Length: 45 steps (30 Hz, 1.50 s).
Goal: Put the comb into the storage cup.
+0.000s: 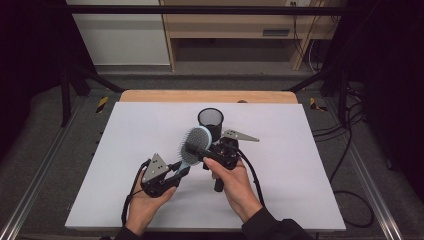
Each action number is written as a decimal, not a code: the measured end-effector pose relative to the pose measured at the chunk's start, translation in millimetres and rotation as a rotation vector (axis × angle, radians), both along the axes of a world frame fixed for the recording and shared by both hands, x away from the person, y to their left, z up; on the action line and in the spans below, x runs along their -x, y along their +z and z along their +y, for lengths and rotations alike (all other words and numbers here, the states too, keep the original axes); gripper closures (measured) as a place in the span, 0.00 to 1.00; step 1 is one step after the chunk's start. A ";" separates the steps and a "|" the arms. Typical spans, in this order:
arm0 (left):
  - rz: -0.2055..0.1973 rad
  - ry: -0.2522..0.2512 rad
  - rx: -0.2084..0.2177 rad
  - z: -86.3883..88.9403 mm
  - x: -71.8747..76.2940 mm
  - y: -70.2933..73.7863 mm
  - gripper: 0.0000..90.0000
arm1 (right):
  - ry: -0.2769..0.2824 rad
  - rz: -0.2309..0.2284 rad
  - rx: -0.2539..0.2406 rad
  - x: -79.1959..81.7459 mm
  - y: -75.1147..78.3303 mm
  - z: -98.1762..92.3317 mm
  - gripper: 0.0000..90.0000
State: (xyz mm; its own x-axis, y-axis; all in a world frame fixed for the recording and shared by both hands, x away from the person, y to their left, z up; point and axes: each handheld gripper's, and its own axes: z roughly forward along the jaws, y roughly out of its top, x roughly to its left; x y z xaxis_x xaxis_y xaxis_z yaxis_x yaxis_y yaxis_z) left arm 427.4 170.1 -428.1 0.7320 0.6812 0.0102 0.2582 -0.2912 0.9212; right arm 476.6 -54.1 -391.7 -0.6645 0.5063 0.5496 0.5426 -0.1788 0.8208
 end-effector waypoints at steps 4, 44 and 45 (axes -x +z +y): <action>-0.001 0.003 0.007 1.0 -0.3 0.1 0.78 | 0.001 -0.013 0.009 1.2 3.7 2.5 0.57; -0.077 0.089 0.106 15.7 3.4 2.3 0.32 | -0.071 -0.034 -0.005 -13.1 10.0 -19.0 0.59; -0.077 0.089 0.106 15.7 3.4 2.3 0.29 | -0.071 -0.034 -0.005 -13.1 10.0 -19.0 0.59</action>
